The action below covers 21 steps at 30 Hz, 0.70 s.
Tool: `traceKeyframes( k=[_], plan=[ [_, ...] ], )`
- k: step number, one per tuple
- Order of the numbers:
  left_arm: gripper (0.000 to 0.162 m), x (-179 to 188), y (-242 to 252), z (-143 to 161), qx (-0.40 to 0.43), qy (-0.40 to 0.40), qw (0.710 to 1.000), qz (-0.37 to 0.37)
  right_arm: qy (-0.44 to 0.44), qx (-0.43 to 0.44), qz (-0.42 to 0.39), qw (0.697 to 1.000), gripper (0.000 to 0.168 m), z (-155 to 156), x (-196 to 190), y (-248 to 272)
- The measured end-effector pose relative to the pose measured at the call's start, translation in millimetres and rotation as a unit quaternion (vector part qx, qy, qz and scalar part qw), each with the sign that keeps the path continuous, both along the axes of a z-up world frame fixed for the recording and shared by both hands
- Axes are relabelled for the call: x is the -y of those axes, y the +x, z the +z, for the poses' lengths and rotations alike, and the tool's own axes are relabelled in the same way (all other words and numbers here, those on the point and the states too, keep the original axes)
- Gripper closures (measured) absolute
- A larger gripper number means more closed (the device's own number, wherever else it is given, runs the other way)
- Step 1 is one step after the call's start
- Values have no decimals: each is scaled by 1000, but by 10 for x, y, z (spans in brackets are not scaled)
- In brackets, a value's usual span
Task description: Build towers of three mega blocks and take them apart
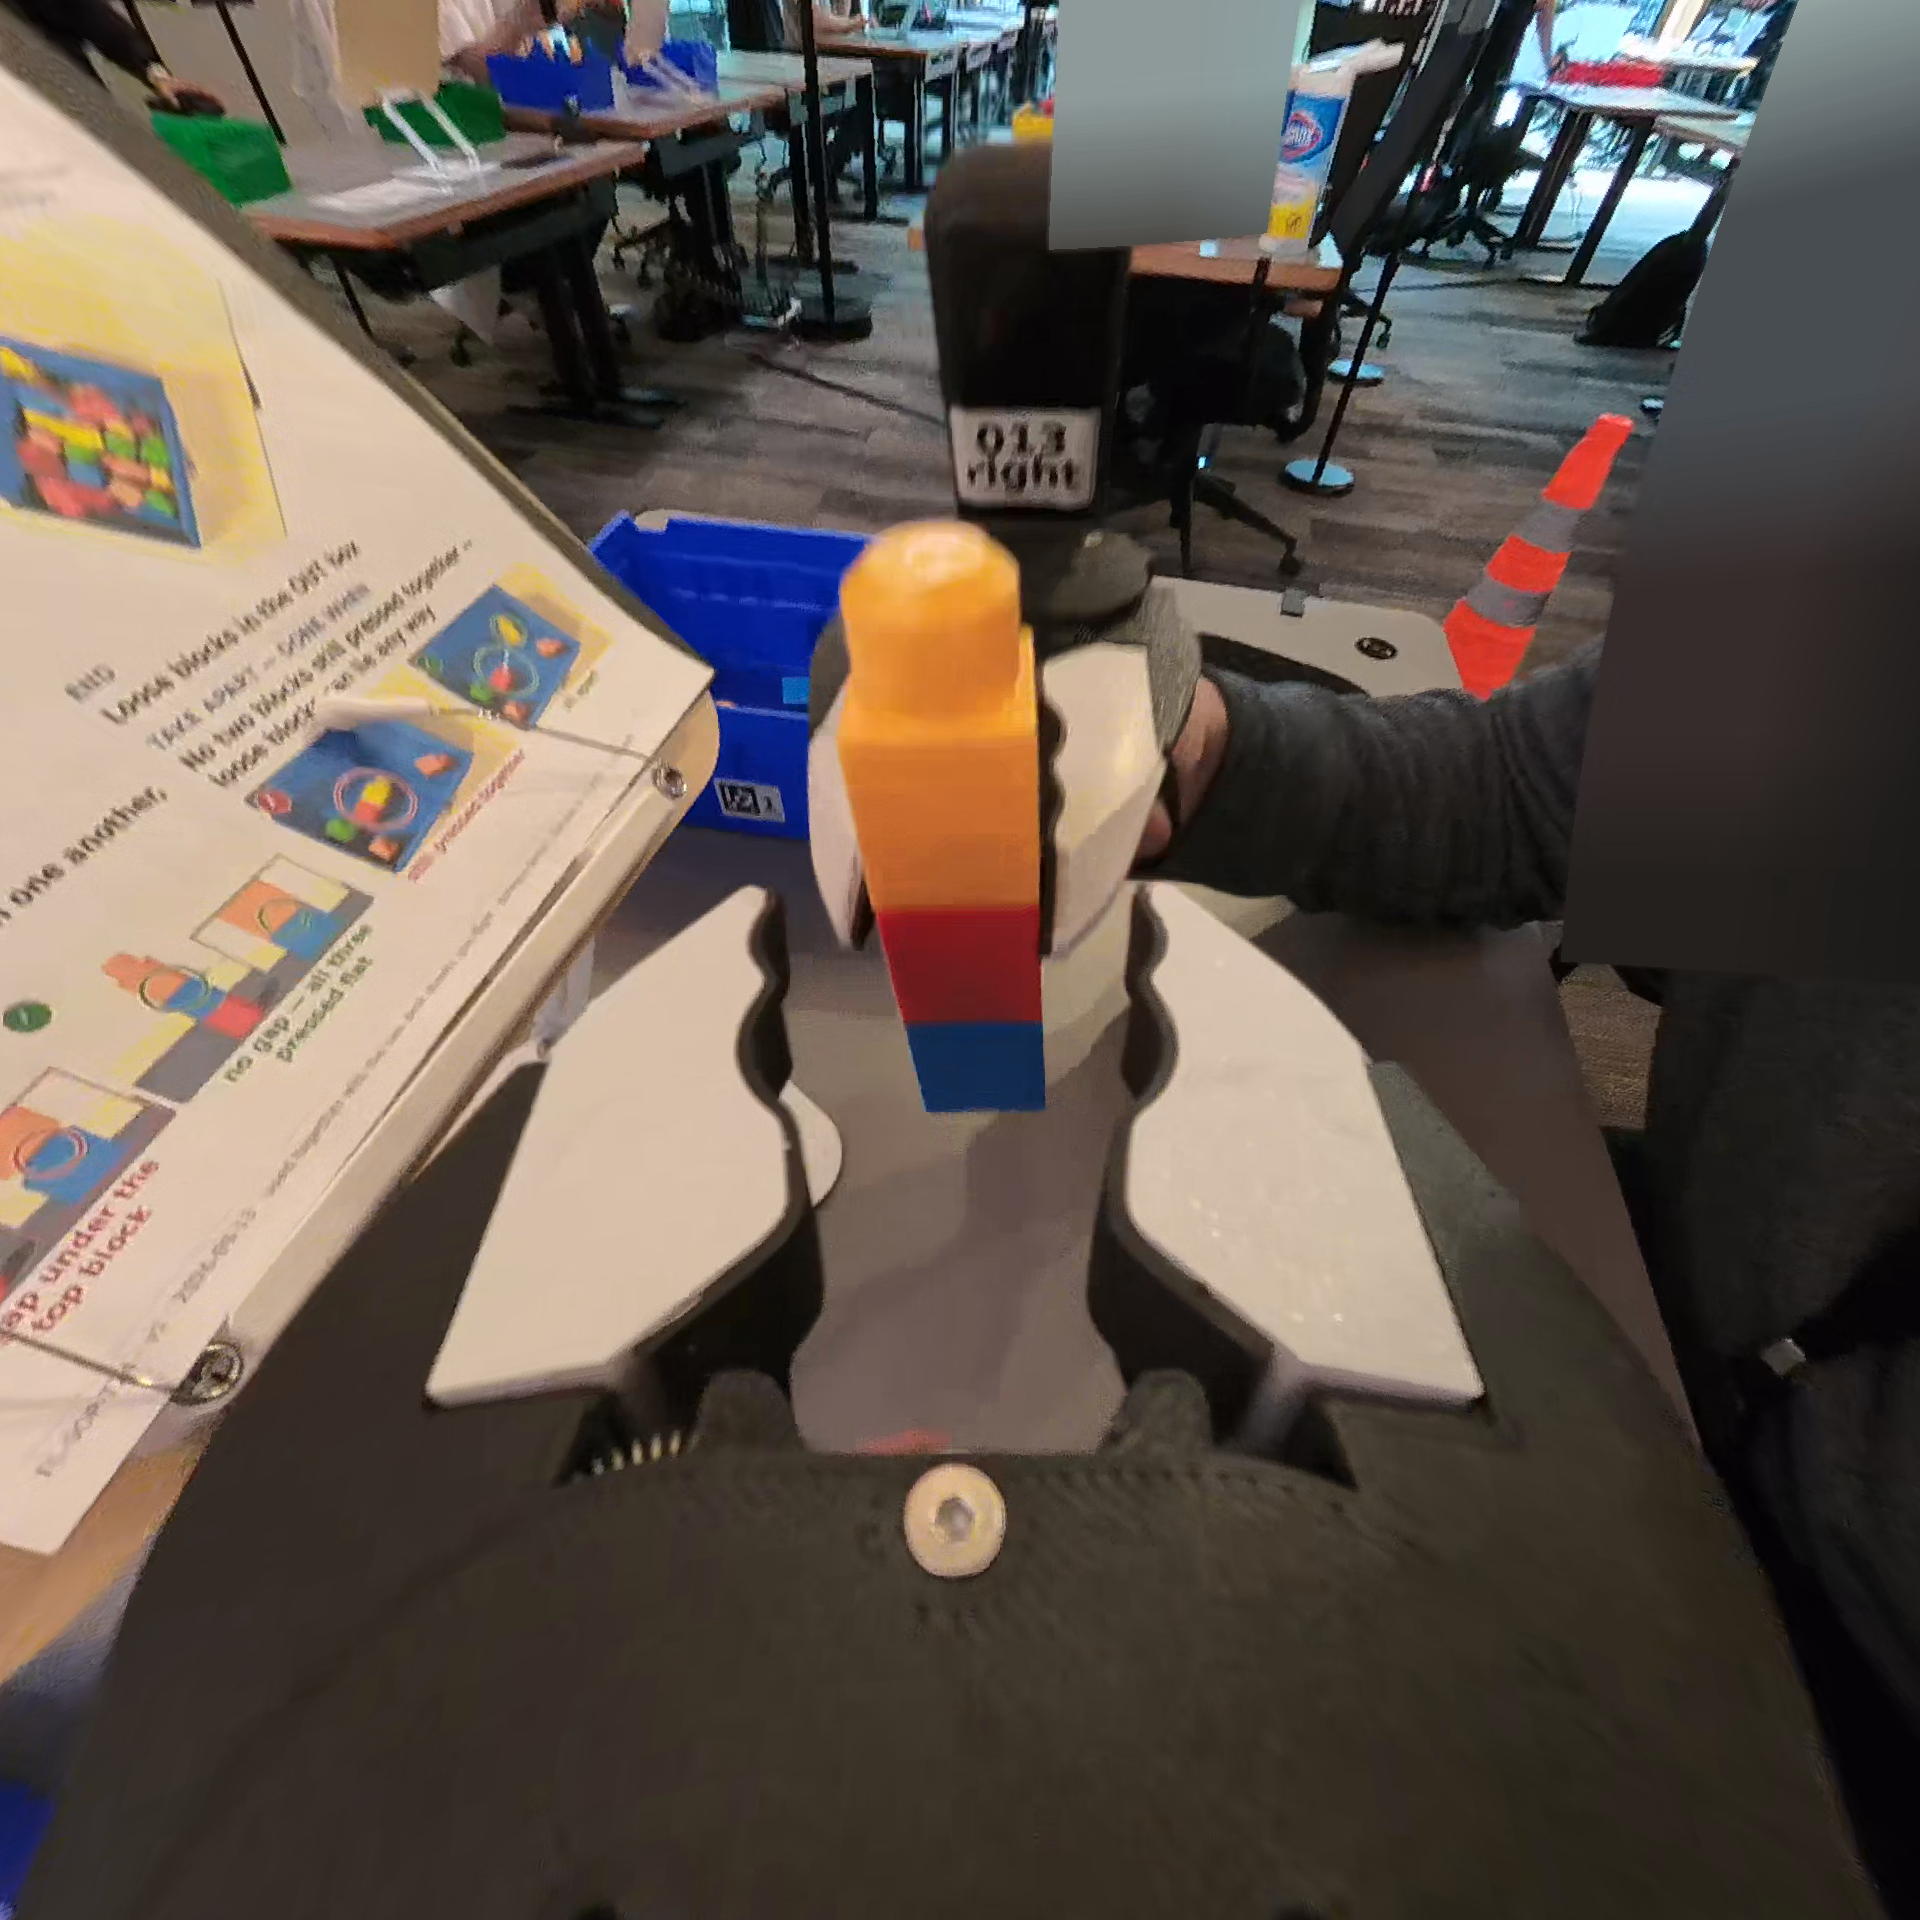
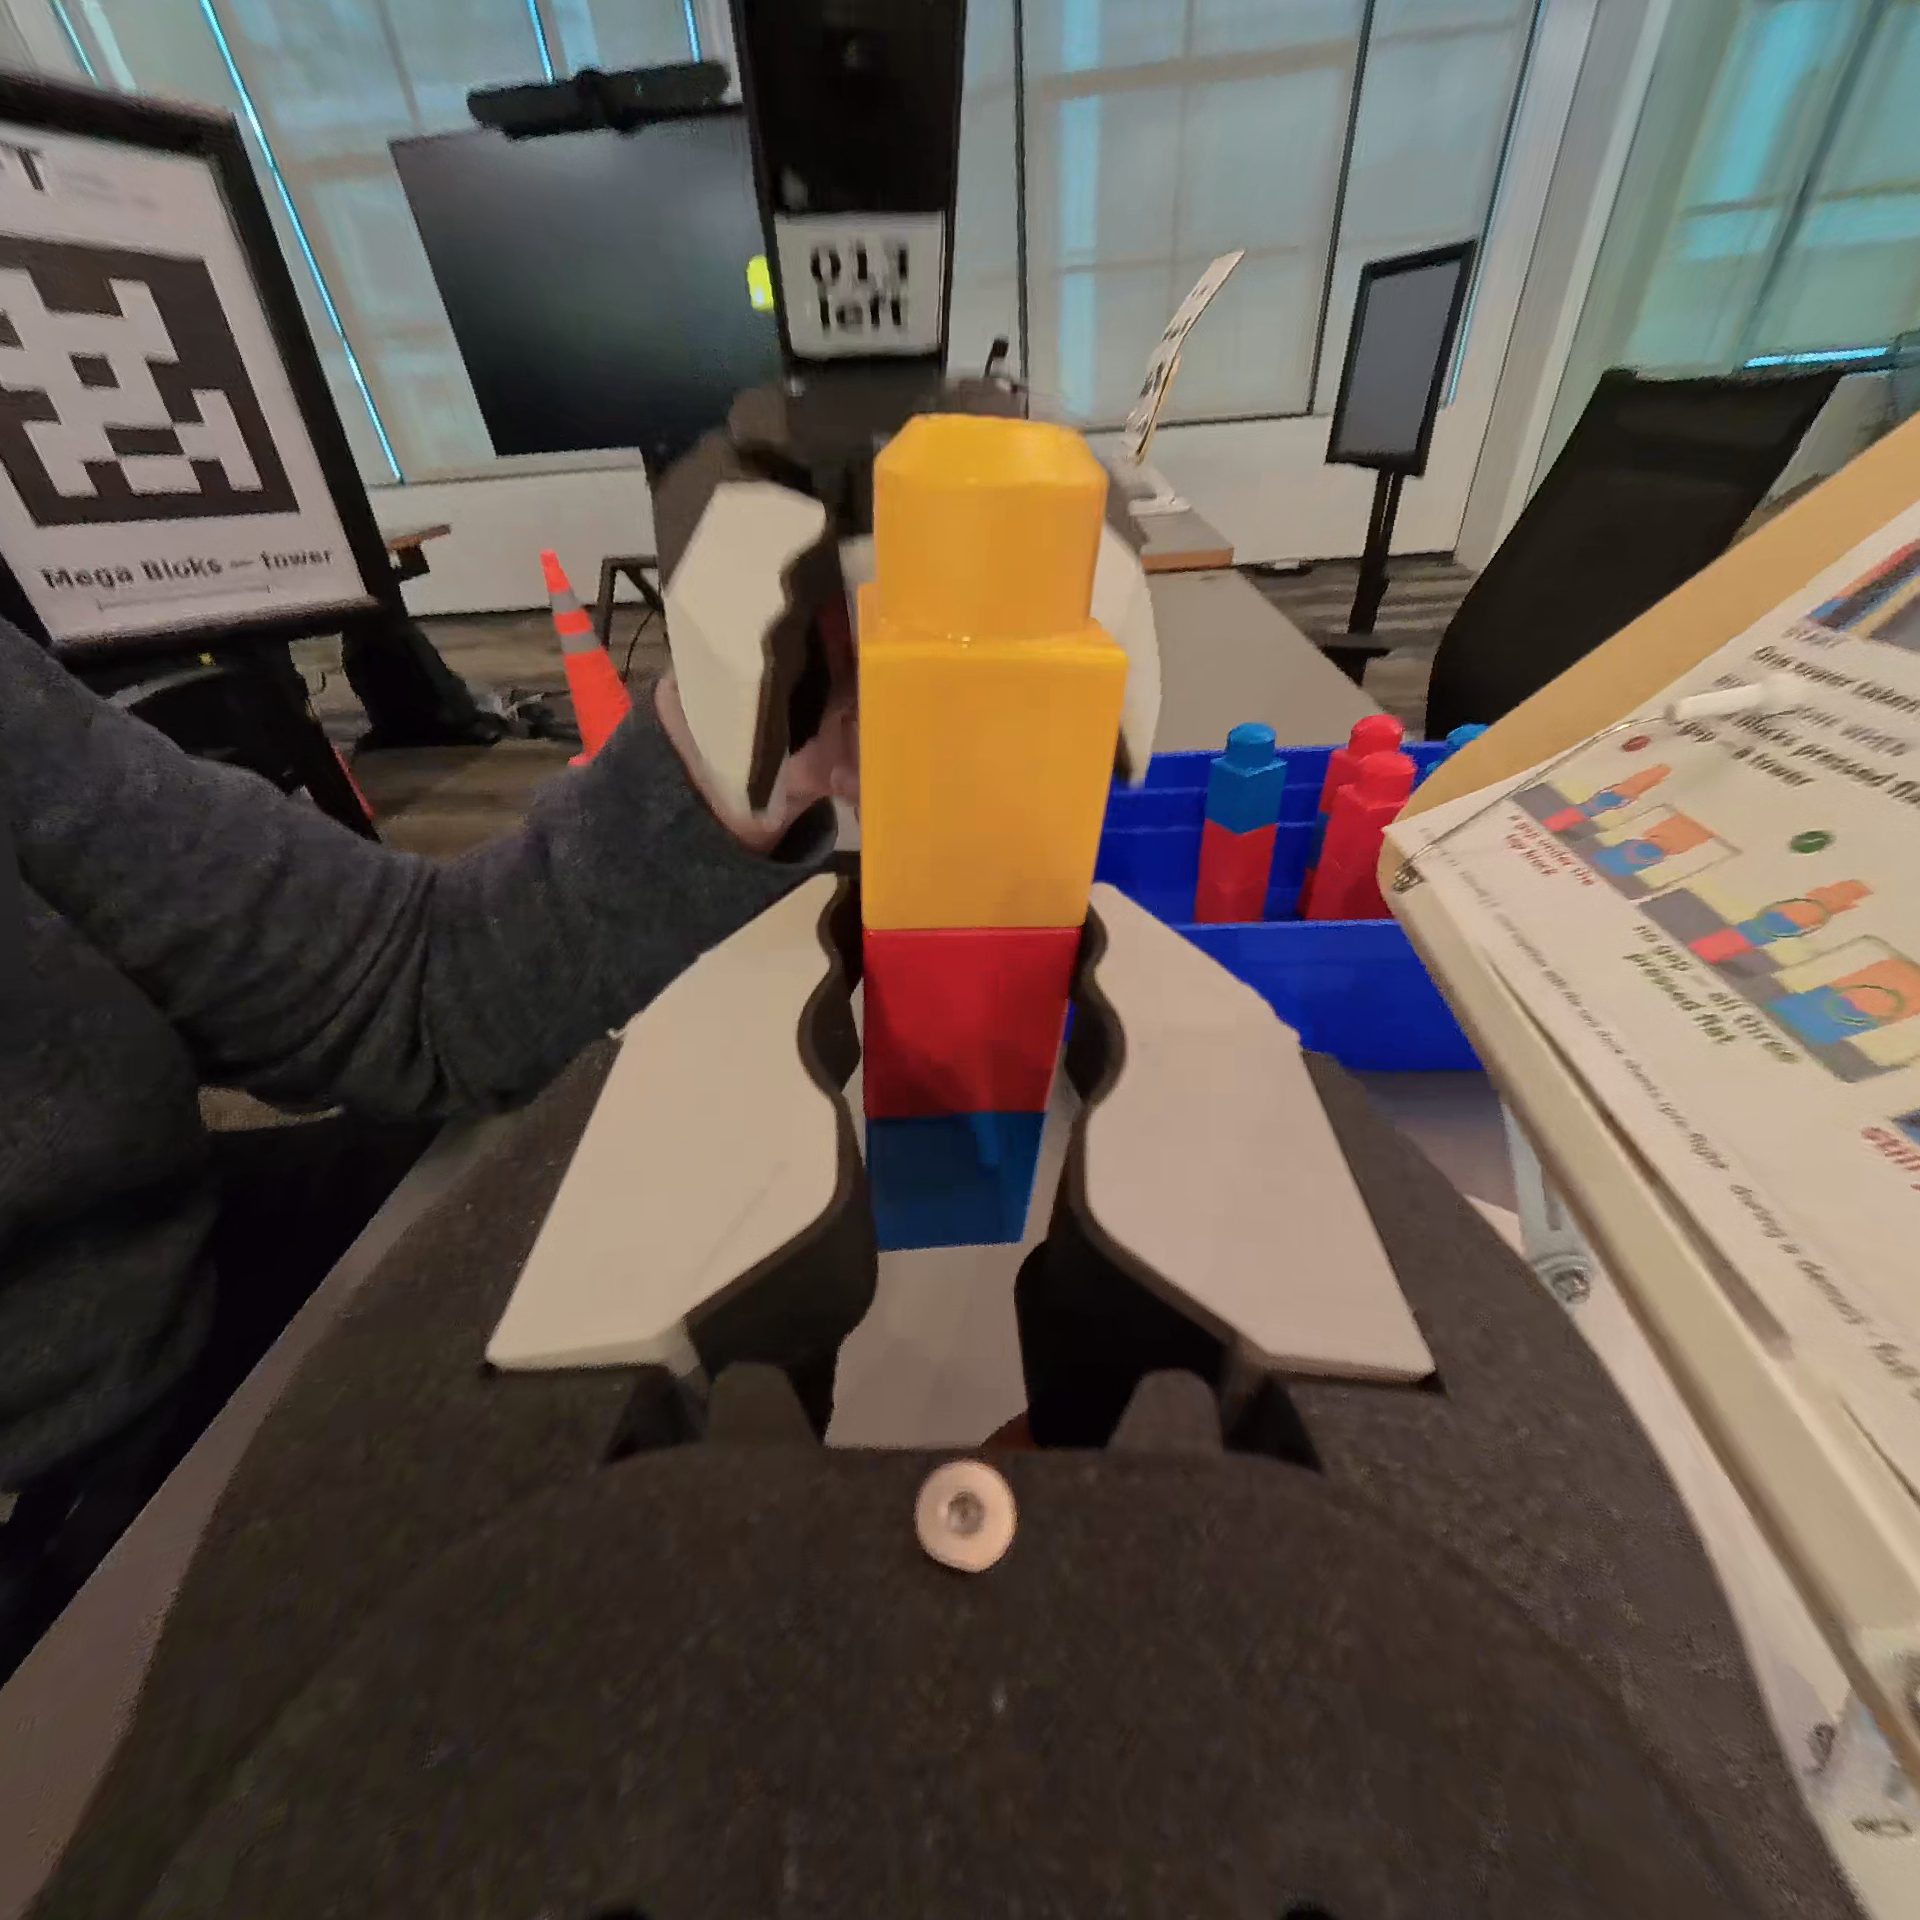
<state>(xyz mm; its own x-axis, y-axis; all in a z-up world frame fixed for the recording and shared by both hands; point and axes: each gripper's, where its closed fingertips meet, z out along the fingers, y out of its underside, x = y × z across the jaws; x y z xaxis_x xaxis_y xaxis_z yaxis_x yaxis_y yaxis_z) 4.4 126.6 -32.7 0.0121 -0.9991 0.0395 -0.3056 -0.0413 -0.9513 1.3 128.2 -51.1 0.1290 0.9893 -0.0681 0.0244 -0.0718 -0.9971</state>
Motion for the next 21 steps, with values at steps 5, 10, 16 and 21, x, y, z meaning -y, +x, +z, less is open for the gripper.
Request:
traceKeyframes(
  k=[5, 10, 16, 21],
  plan=[
    [91, -47, 166, -362, -51, -33, 998, -17, 1, -34, -15, 999, 131, 108, -51, 84],
    [111, -13, 368, -481, -51, -43, 997, -34, 4, -46, -22, 999, 131, 129, -68, 94],
    [126, -15, 386, -418, -25, -48, 998, -39, 1, -38, -23, 999, 131, 113, -92, 137],
    [126, -10, 364, -452, -41, -42, 998, -39, 20, -42, -30, 998, 123, 222, -69, 216]
  ],
)
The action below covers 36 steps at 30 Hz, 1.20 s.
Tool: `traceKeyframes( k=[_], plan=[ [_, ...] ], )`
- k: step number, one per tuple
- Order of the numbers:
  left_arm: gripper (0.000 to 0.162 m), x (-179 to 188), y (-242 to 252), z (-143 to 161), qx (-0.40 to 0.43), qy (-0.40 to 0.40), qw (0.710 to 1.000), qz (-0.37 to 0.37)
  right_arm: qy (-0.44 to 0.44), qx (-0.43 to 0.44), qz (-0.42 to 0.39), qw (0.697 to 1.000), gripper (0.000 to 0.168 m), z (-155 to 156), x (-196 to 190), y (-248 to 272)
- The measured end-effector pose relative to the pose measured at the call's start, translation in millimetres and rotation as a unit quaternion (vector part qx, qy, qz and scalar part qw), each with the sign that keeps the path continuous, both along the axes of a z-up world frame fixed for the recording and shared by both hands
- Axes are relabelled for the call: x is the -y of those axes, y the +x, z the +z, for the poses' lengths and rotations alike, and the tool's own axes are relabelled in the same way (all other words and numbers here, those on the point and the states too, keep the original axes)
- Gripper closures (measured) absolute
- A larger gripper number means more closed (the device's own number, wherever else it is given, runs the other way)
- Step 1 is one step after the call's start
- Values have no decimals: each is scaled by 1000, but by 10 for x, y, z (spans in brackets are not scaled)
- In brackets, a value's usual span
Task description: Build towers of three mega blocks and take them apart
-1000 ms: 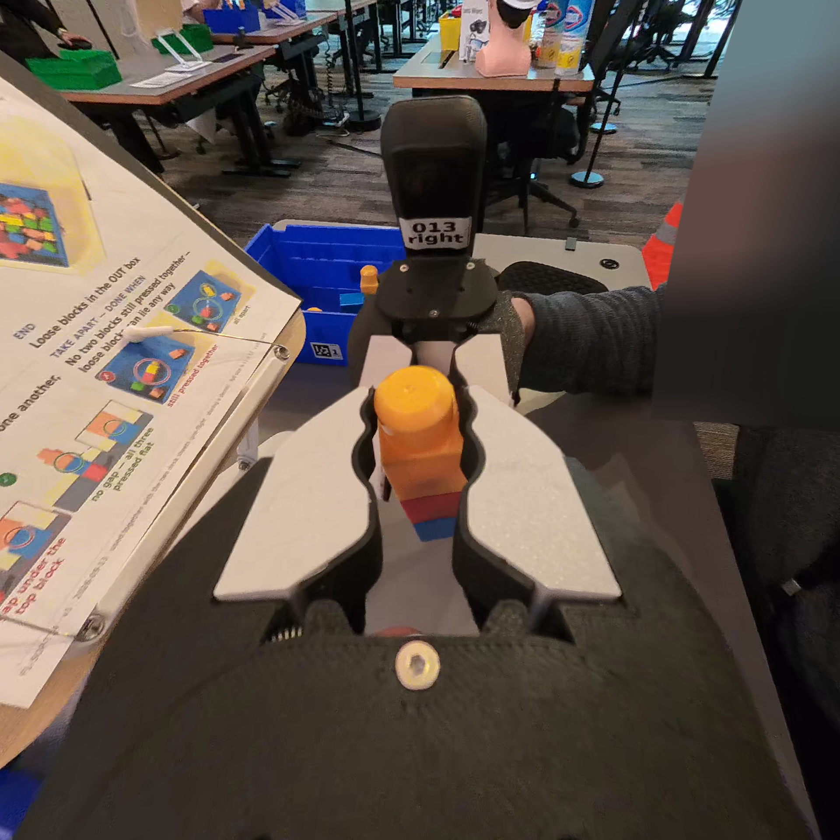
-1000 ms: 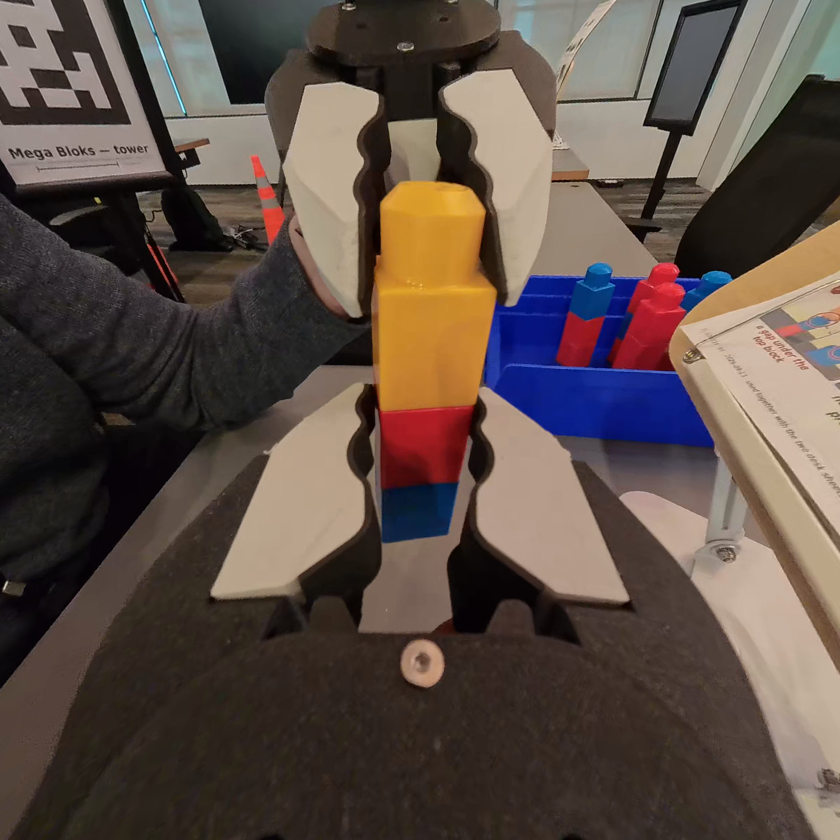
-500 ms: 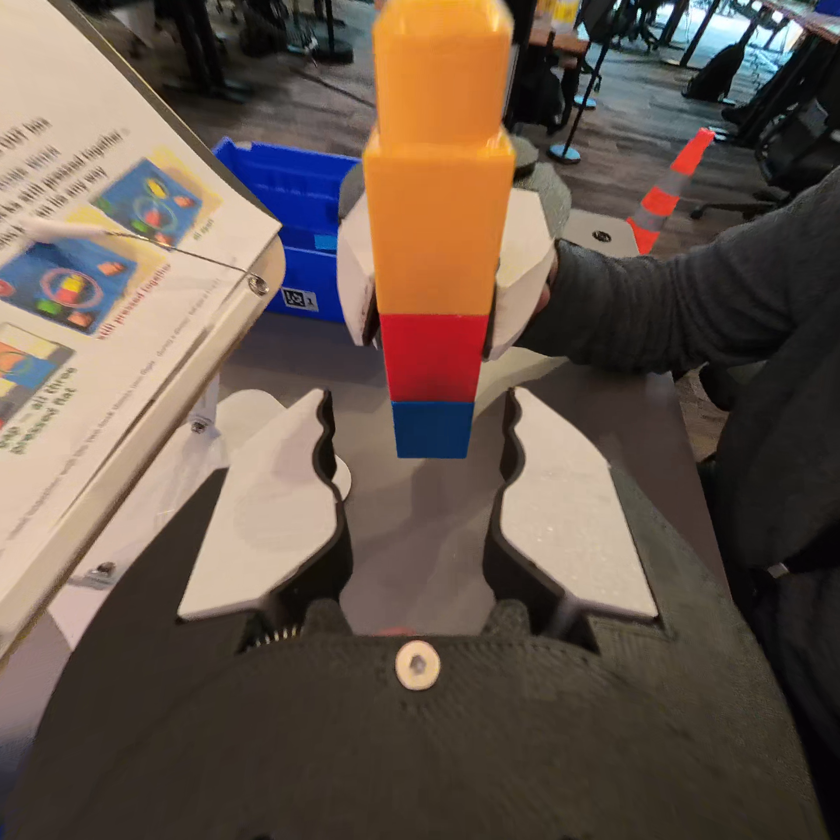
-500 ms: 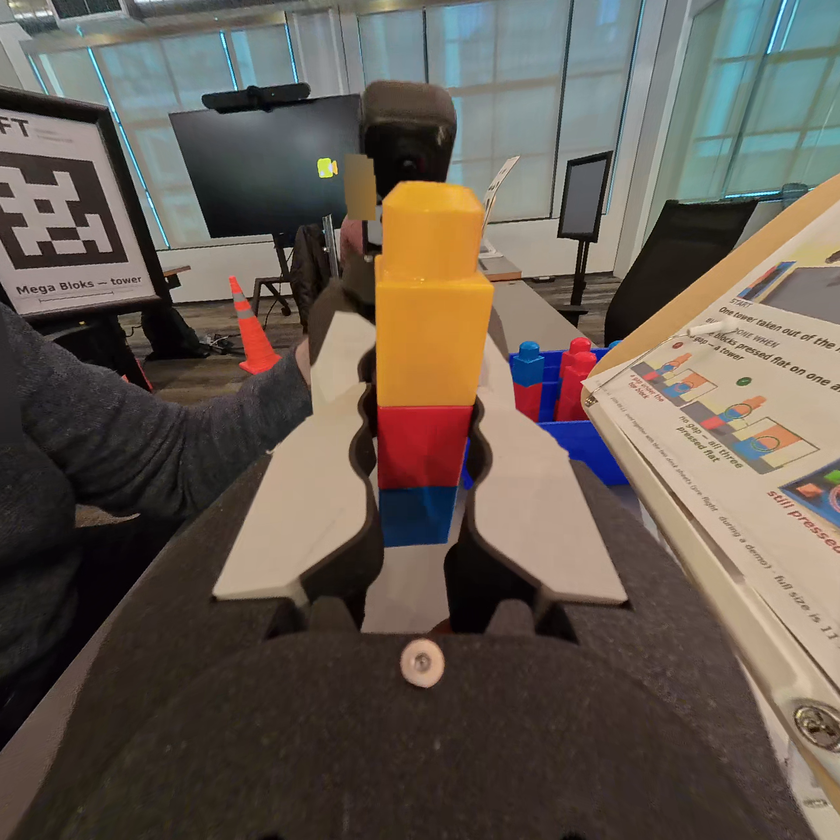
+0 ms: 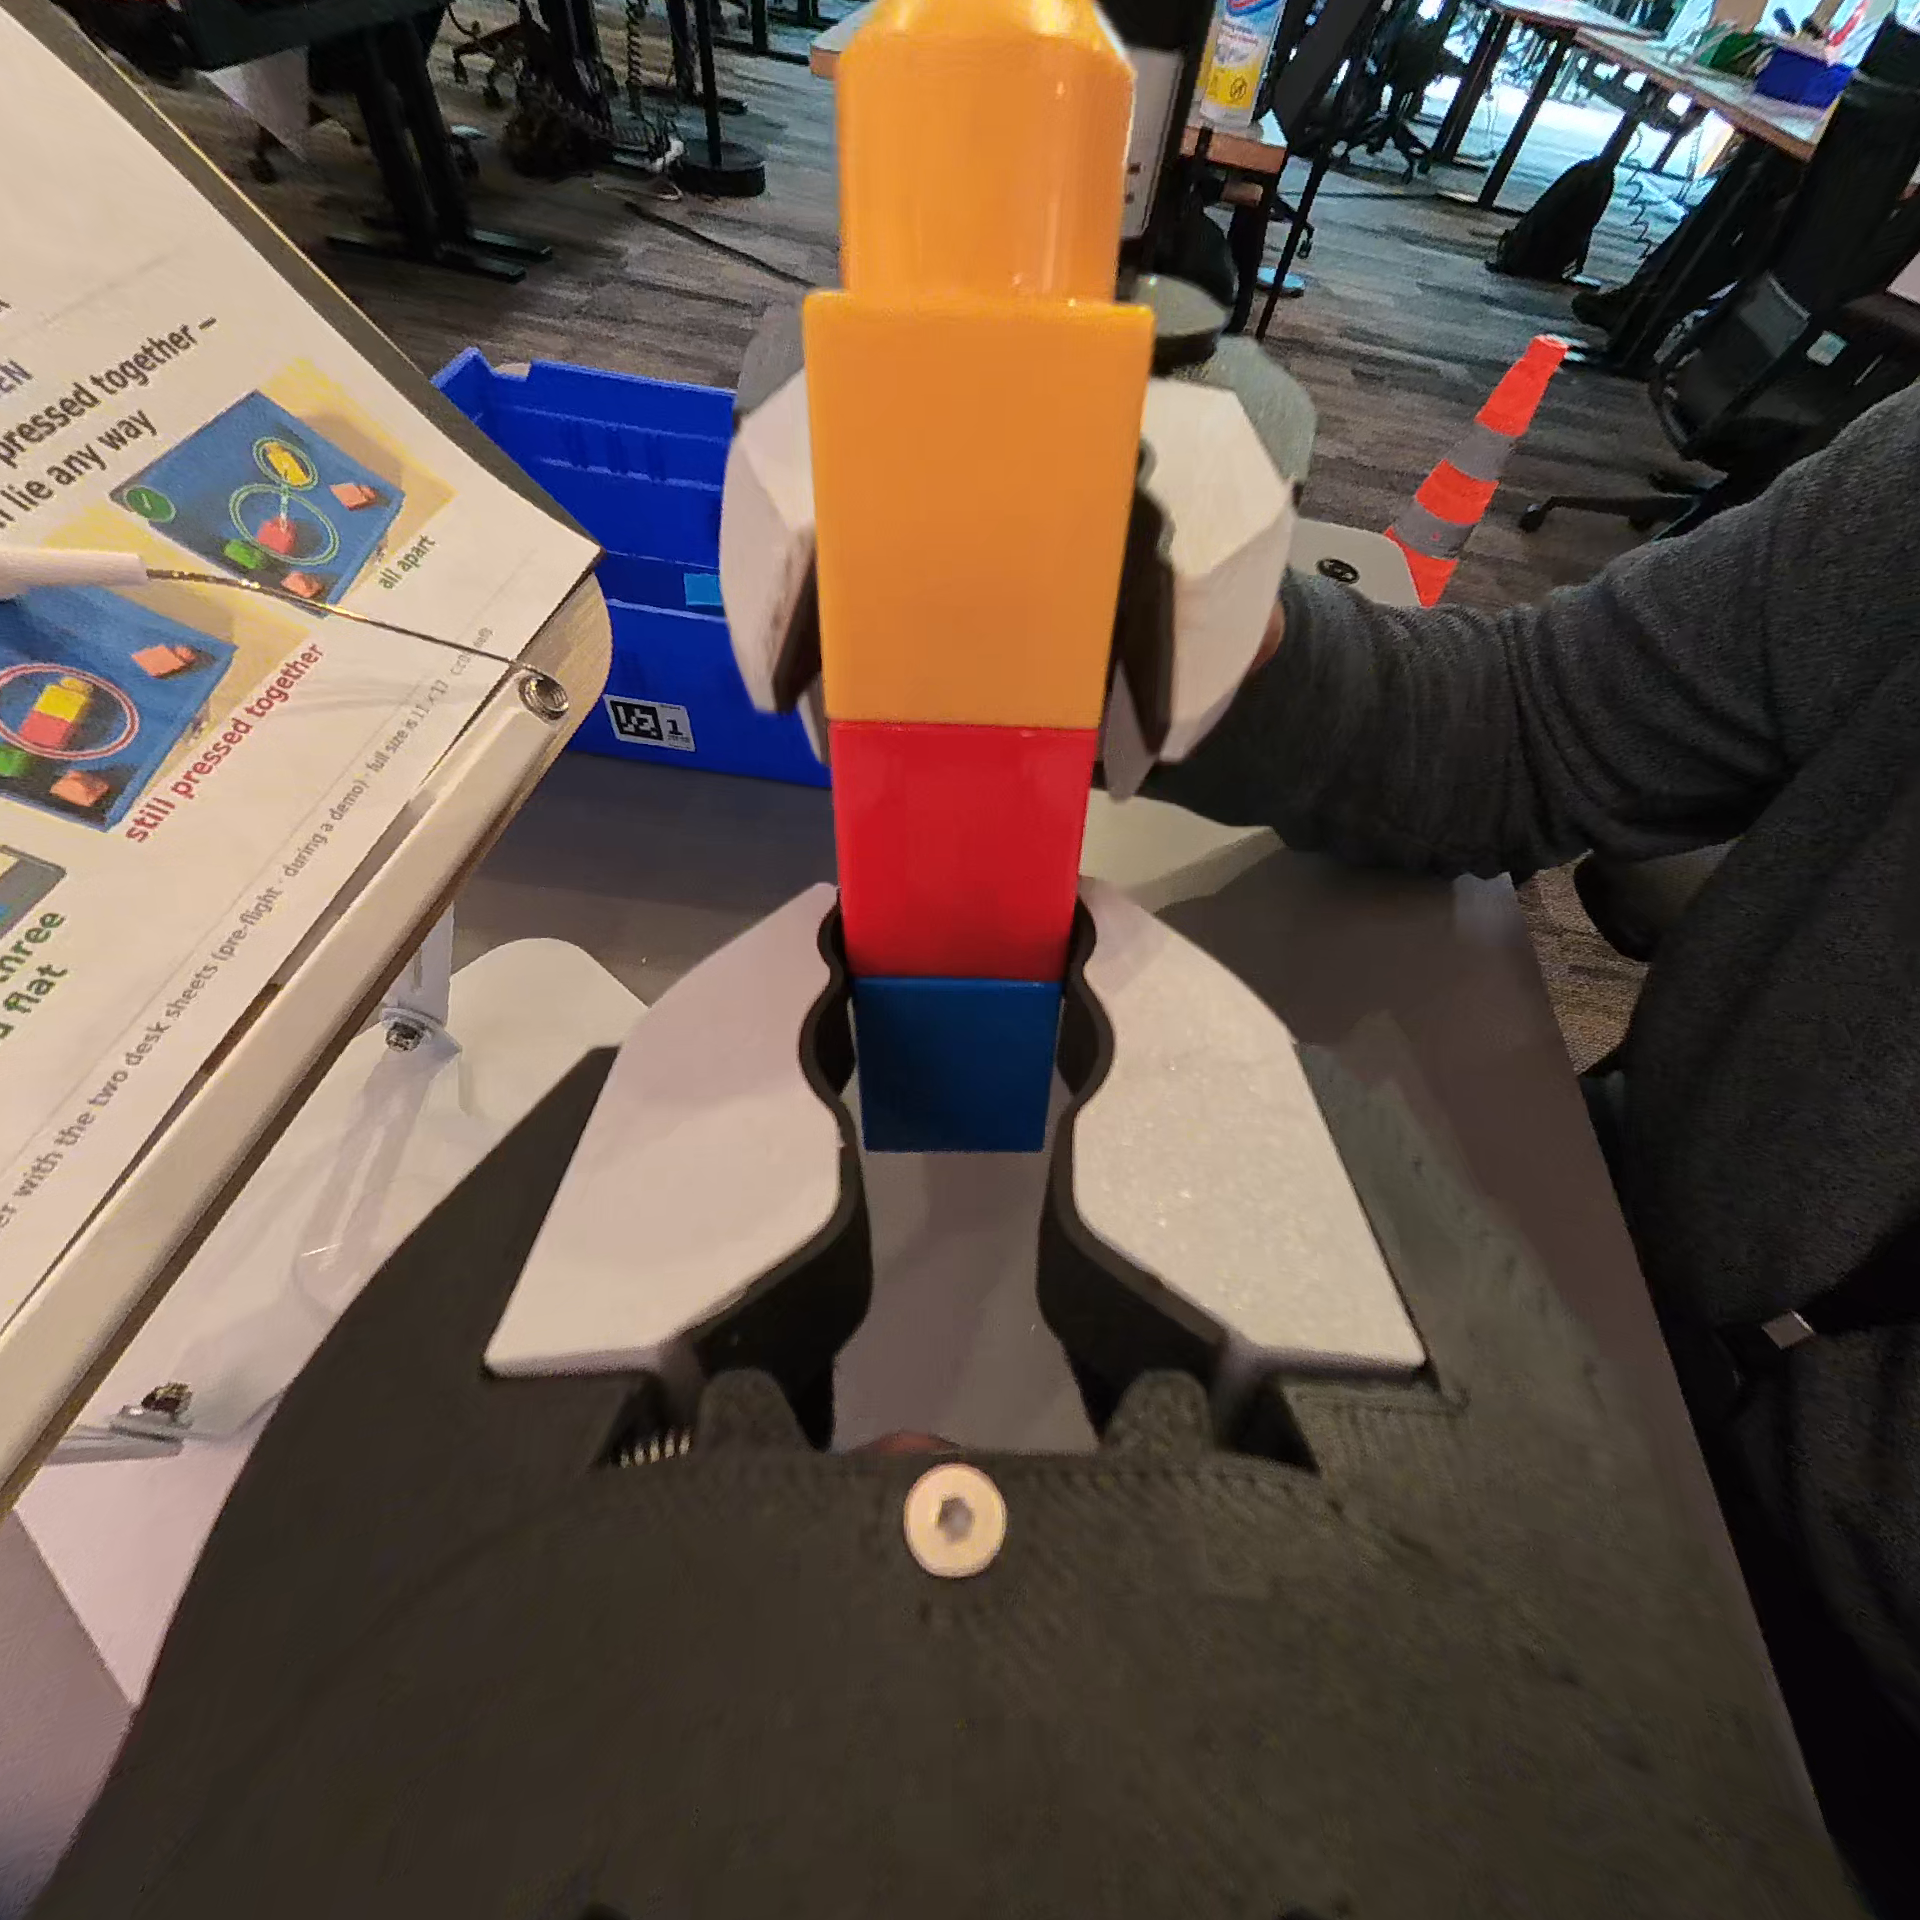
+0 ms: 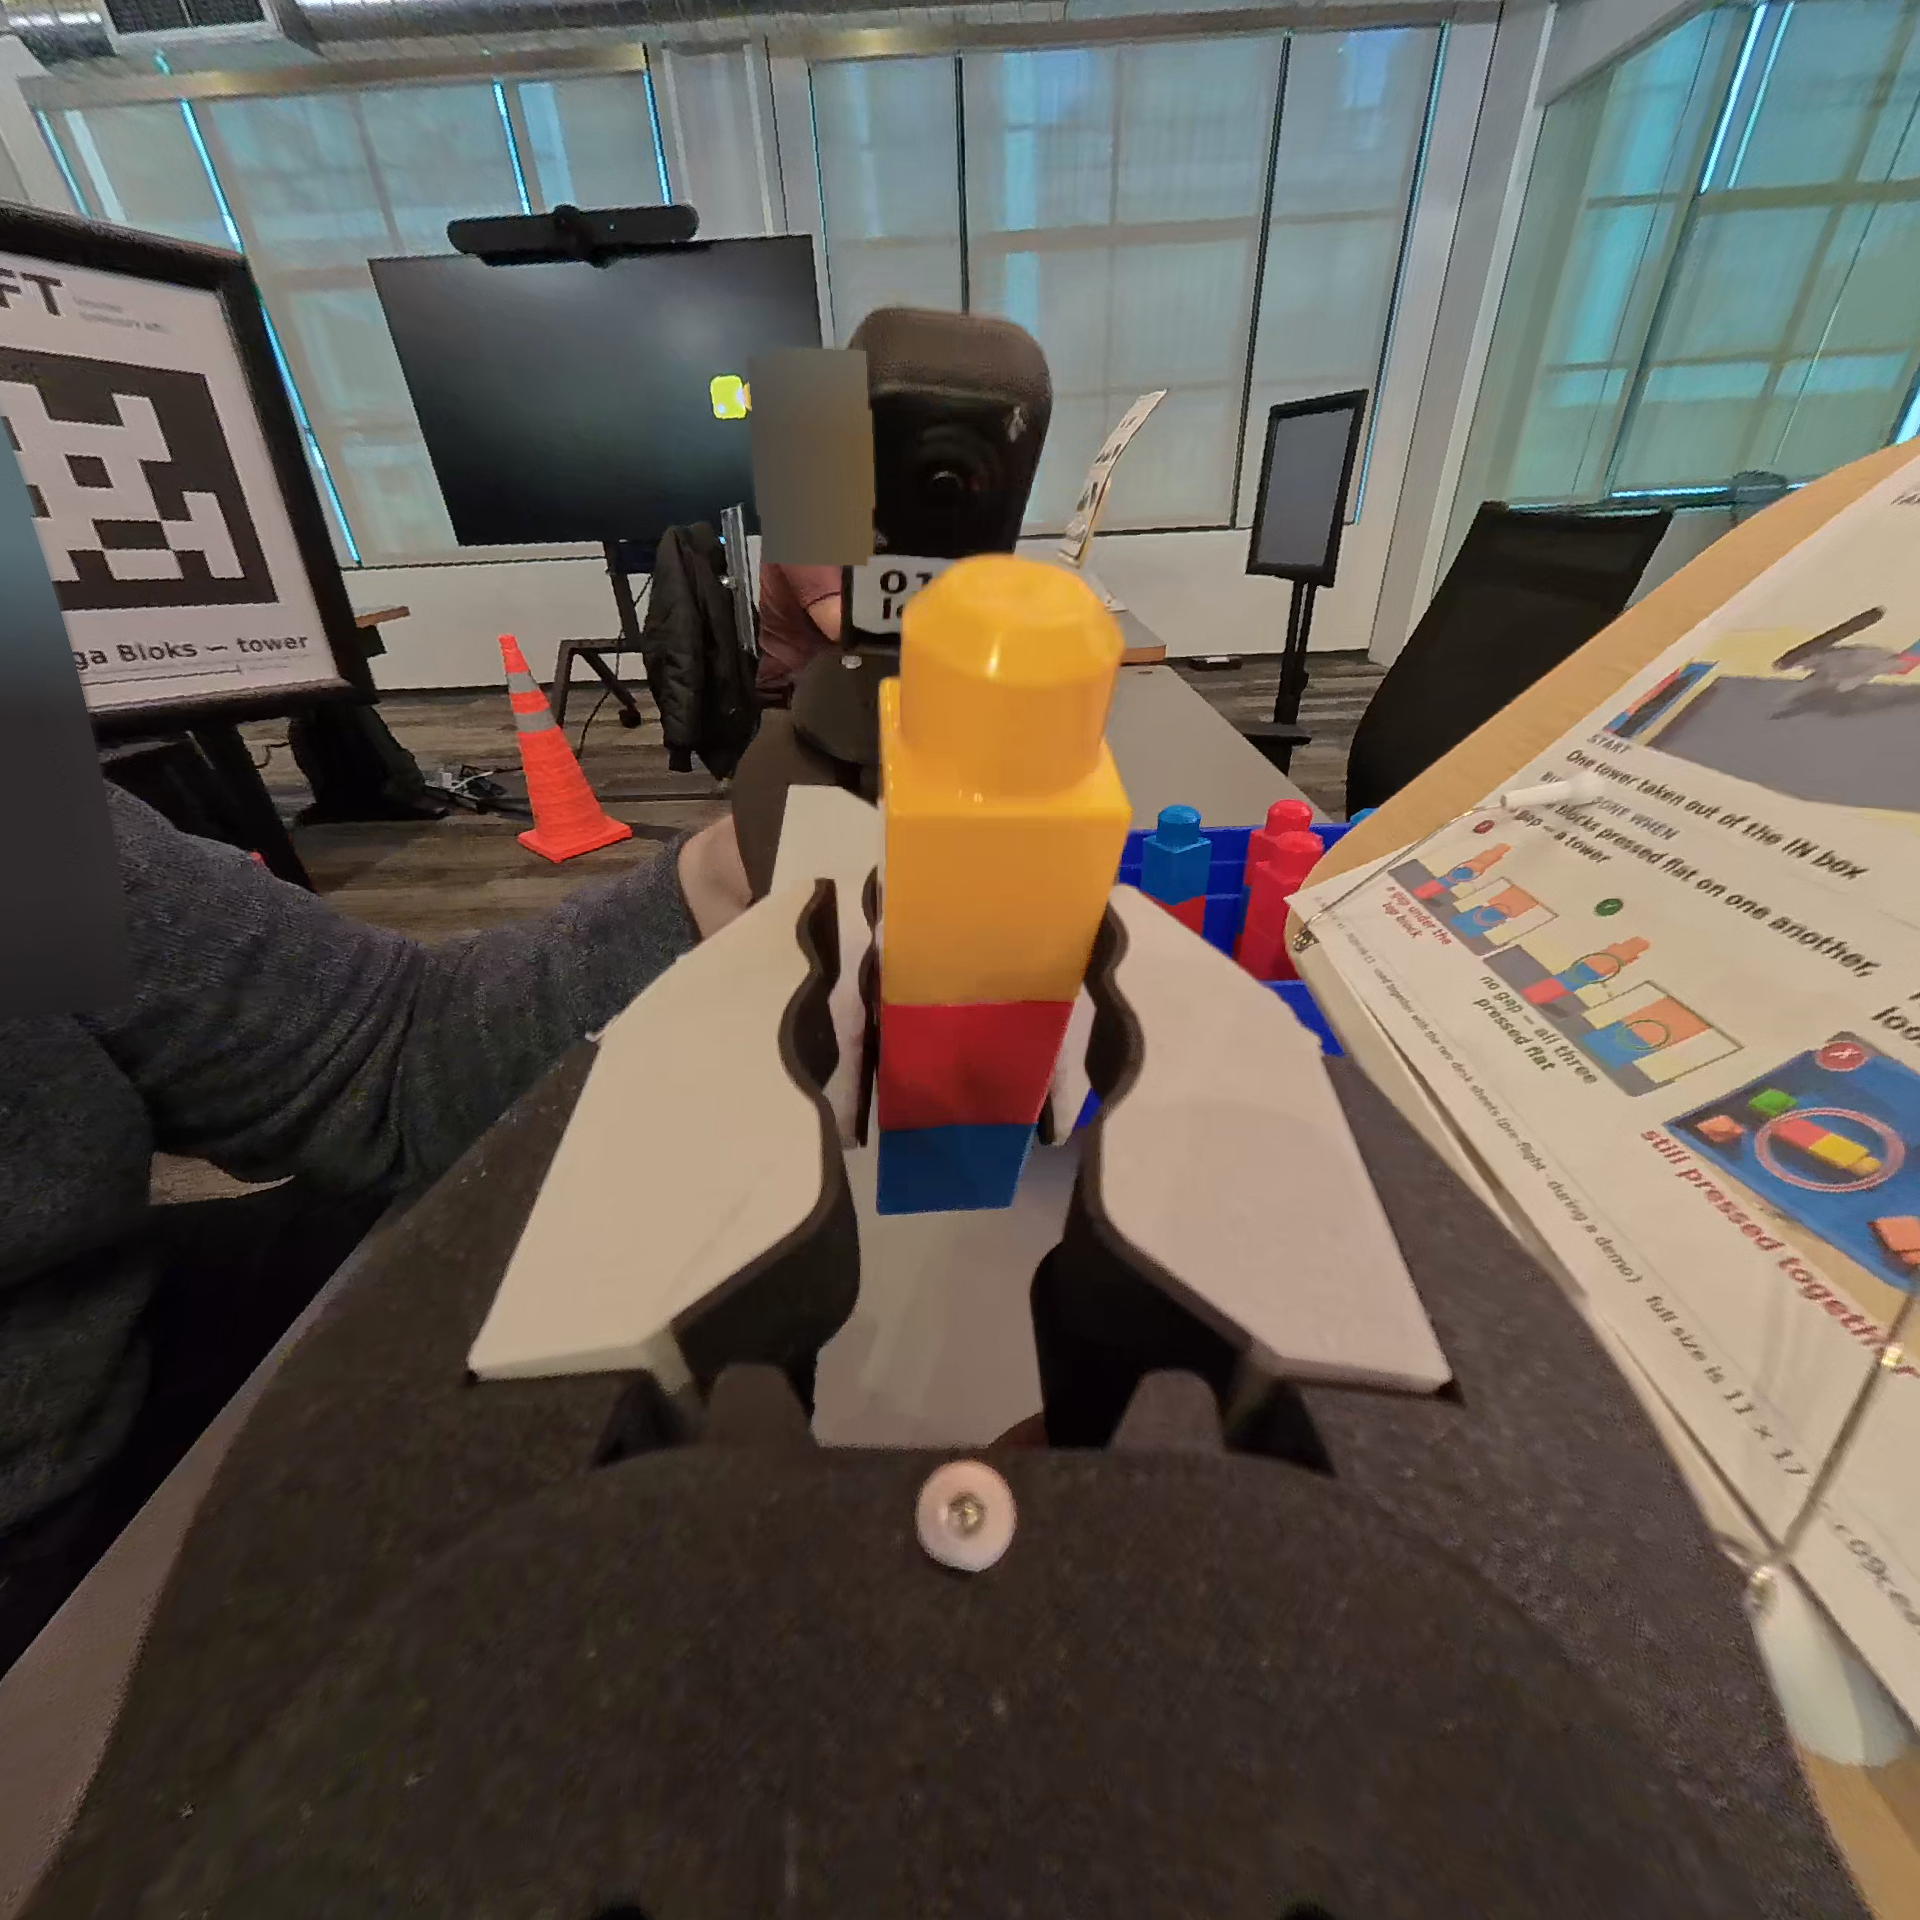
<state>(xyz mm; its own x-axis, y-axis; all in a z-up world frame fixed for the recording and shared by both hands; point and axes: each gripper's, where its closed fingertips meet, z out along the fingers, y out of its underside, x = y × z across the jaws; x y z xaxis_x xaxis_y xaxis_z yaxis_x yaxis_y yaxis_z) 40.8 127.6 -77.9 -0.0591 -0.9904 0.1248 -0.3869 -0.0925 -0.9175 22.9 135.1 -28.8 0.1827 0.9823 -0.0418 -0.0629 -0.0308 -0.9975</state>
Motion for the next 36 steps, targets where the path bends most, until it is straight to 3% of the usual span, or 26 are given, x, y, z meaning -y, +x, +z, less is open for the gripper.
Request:
traceKeyframes(
  k=[3, 5, 19, 22, 27, 31, 35, 36],
  plan=[
    [126, 22, 9, -60, -17, 8, 1000, -6, 11, -5, -9, 1000, 121, 75, 7, 56],
    [126, 45, 32, -106, -28, 16, 999, -10, 19, -12, -13, 1000, 131, 115, 10, 86],
    [125, 36, 6, -132, -30, 17, 999, -15, 68, 13, -42, 997, 131, 144, 12, 120],
    [125, -22, -32, -260, -59, 24, 998, -2, 57, -51, -52, 996, 132, 405, 7, 339],
    [125, -54, -78, -176, -46, 21, 999, 6, 65, 5, -134, 989, 132, 445, -180, 786],
    [126, -43, -110, -129, -41, 23, 999, 4, 2, 90, -262, 961, 131, 141, -598, 1590],
    [125, -43, -96, -109, -39, 26, 999, 6, -112, 135, -351, 920, 131, -430, -933, 2413],
    [126, -39, -90, -113, -40, 27, 999, 6, -151, 149, -360, 909, 121, -600, -982, 2558]
  ],
)
